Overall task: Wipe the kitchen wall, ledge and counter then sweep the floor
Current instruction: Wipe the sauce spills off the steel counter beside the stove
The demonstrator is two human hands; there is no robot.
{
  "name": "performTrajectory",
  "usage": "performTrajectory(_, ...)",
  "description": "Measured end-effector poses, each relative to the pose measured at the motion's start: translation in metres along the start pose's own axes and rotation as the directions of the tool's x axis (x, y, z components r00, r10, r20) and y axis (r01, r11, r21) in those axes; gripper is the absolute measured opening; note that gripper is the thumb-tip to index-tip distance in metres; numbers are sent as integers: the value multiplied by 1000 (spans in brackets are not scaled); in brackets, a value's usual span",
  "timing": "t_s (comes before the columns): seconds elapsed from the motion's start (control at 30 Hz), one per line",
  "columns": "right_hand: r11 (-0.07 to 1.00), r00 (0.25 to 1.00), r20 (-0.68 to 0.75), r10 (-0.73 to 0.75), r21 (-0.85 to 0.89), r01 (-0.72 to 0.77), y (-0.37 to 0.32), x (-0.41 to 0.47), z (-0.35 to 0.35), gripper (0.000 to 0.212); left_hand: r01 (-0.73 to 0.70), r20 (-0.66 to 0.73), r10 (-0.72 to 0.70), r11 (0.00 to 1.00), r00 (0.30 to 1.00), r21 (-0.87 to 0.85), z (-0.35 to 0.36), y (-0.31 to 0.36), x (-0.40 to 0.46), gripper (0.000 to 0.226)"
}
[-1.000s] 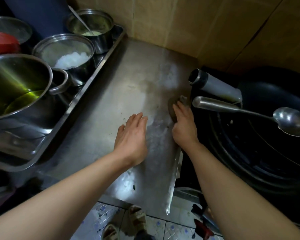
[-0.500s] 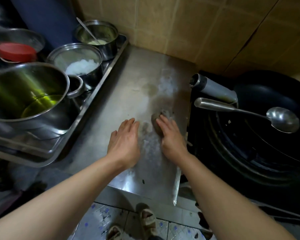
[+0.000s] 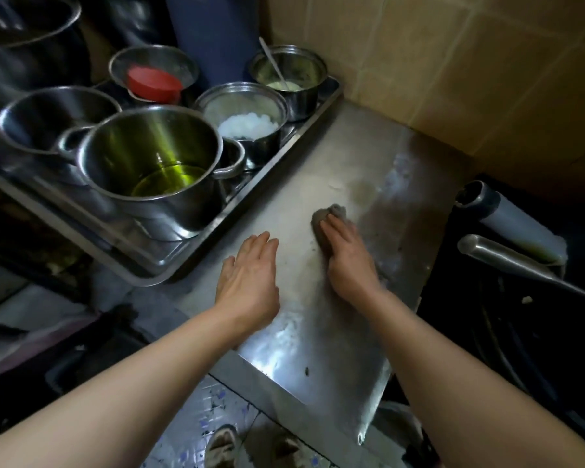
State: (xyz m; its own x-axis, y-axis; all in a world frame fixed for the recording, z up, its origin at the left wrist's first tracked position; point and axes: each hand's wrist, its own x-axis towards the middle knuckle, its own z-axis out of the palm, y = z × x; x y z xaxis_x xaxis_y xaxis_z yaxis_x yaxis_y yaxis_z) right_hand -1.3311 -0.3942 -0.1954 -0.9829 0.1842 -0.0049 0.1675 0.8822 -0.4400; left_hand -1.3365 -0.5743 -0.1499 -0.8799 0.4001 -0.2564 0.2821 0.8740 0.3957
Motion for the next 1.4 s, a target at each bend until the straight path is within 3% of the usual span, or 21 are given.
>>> performTrajectory(0.13,998,997,-44,-57,16,58,-13,0,11,64,78,-31,-79,997,996,-30,4,-4,-6,76)
performTrajectory(0.23,917,920,-66,-387,80,392,-26,-21,30,45,140,-67,-145,988,987,-66,7,-6,-10,76)
performTrajectory(0.3,870,876,-44,-481,96,483,-23,-17,35,42,170,-90,-176,982,980,-77,8,-8,-11,76)
performTrajectory(0.37,875,877,-16,-480,70,480,-19,2,30,45,193,-116,-202,978,973,-77,7,-11,-13,77)
performTrajectory(0.53,965,966,-50,-253,52,256,-31,43,32,57,225,-154,-236,970,959,-86,4,-19,-16,78)
performTrajectory(0.6,939,943,-44,-330,89,332,-47,31,40,59,232,-159,-246,967,956,-102,2,-22,-17,78)
performTrajectory(0.67,843,849,-35,-527,105,527,-54,16,54,46,240,-150,-257,963,955,-121,2,-24,-19,78)
performTrajectory(0.73,805,811,2,-585,118,581,-52,17,56,41,236,-149,-253,964,956,-121,1,-26,-20,78)
performTrajectory(0.9,910,914,-8,-406,89,405,-45,71,40,35,173,-189,-188,981,964,-91,-2,-30,-24,78)
performTrajectory(1.0,930,933,-15,-359,77,359,-53,85,44,31,136,-247,-149,988,957,-71,-4,-34,-32,77)
performTrajectory(1.1,943,943,3,-333,35,332,-61,82,50,39,132,-293,-132,991,947,-20,-9,-43,-44,75)
performTrajectory(1.3,882,885,6,-466,79,465,-86,29,71,51,200,-296,-191,980,936,-2,-14,-62,-62,74)
performTrajectory(1.4,761,767,45,-640,172,625,-97,0,80,51,210,-281,-203,978,938,-7,-13,-68,-70,77)
